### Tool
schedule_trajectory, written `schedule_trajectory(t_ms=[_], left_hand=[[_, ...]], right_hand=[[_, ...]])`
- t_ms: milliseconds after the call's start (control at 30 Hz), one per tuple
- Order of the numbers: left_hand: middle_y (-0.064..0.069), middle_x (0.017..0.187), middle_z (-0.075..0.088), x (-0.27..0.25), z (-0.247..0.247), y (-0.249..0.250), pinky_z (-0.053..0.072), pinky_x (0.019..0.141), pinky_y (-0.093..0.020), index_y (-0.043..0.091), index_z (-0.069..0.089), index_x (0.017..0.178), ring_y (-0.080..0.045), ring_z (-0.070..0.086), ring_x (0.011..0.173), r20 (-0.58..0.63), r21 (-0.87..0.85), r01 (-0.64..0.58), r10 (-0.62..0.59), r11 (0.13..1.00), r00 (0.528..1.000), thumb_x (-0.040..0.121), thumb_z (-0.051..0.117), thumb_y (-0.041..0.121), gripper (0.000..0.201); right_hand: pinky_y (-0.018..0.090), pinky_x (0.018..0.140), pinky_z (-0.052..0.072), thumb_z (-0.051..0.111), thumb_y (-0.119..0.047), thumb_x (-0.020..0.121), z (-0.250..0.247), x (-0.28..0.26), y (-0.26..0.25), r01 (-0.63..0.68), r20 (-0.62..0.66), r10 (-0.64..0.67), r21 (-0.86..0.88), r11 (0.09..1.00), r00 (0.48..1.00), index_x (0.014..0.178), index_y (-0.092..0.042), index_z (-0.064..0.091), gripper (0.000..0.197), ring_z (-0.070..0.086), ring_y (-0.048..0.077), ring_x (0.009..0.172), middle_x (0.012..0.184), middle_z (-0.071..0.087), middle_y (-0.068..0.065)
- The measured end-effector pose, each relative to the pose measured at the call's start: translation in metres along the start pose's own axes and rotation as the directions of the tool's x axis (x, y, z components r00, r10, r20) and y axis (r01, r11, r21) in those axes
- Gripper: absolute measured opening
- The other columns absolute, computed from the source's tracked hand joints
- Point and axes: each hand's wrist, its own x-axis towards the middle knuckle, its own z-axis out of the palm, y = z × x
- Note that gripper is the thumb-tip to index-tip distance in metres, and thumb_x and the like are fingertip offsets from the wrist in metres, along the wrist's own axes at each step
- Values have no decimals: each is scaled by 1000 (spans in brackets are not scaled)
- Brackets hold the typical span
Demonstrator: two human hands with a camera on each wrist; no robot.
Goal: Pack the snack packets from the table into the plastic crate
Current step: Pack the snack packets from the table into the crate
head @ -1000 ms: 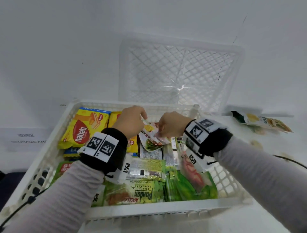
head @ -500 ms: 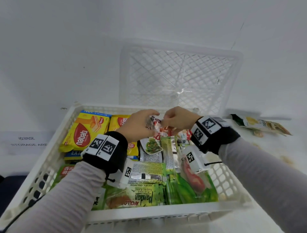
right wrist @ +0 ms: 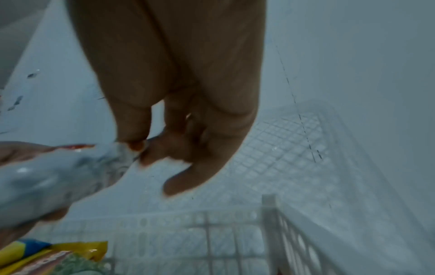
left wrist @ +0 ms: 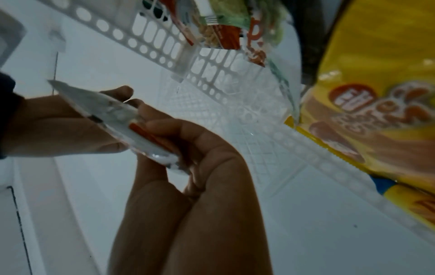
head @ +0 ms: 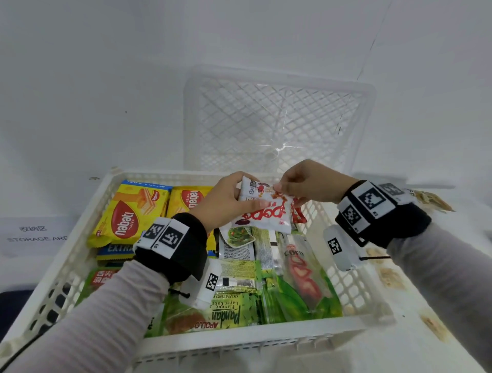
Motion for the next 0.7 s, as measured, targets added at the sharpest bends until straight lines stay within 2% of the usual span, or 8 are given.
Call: schedule_trajectory(t_ms=[100, 200, 300, 400, 467, 534, 600, 700], left_hand=[[-15, 98, 70, 1, 1, 3, 58, 78, -39, 26, 46, 116, -23, 71, 86, -108, -36, -28, 24, 999, 994, 78, 73, 26, 46], [-17, 103, 67, 0, 3, 13, 56, 79, -39, 44, 36, 109, -28, 68, 90, -61, 7, -111, 111, 994, 992, 86, 66, 28, 41], [-14, 104, 64, 3, 11, 25, 54, 67, -28, 31, 49, 94, -24, 67, 87, -80, 54, -167, 171, 984, 982, 91, 61, 19, 17], [-13, 102, 65, 11, 21, 25, 57, 59, -24, 14, 60, 89, -19, 68, 81, -104, -28, -32, 29, 999, 994, 88, 62, 5, 9], [-17, 110, 64, 14, 30, 20, 59, 71, -35, 7, 61, 96, -25, 68, 88, -60, -35, 121, -123, 992, 991, 86, 62, -1, 14], [-20, 116, 60, 15, 38, 11, 57, 80, -42, 5, 60, 107, -32, 65, 98, 6, 23, 240, -240, 971, 971, 84, 61, -8, 26], [-22, 120, 58, 13, 45, 2, 54, 87, -45, 2, 56, 118, -34, 62, 105, 83, 80, 299, -305, 951, 949, 82, 58, -15, 40], [-20, 121, 57, 10, 54, -10, 52, 91, -43, -1, 51, 126, -33, 59, 110, 190, 150, 295, -320, 944, 928, 80, 55, -19, 49]], right_hand=[[39, 69, 60, 63, -38, 86, -8, 0, 3, -58, -230, 87, 129, 990, 969, 77, -7, 57, 33, 65, 20, 71, 80, 61, 14], [40, 68, 59, 65, -33, 84, -18, -7, 5, -117, -52, 173, 548, 828, 984, 92, -10, 50, 29, 67, 20, 72, 84, 65, 10], [34, 60, 58, 69, -11, 82, -24, -13, 5, -96, -32, 152, 643, 760, 988, 99, -12, 47, 28, 70, 23, 72, 84, 71, 14], [41, 71, 59, 66, 4, 82, -19, -10, 6, -91, -174, 203, 502, 860, 964, 82, -7, 48, 21, 69, 32, 82, 84, 66, 20], [42, 78, 57, 65, 5, 82, -13, -7, 7, -173, -198, 248, 332, 927, 948, 74, -5, 52, 19, 69, 33, 84, 84, 66, 17], [37, 76, 58, 64, 6, 83, -8, -4, 10, -274, -154, 301, 173, 946, 941, 73, -6, 57, 17, 69, 26, 78, 86, 67, 14], [28, 73, 58, 61, 5, 84, -5, -5, 9, -330, -80, 330, 19, 944, 941, 80, -7, 66, 13, 66, 17, 73, 89, 67, 9], [29, 86, 55, 60, -4, 87, 1, -11, 2, -323, 45, 345, -252, 912, 938, 110, -15, 67, 27, 65, 18, 92, 105, 62, 2]])
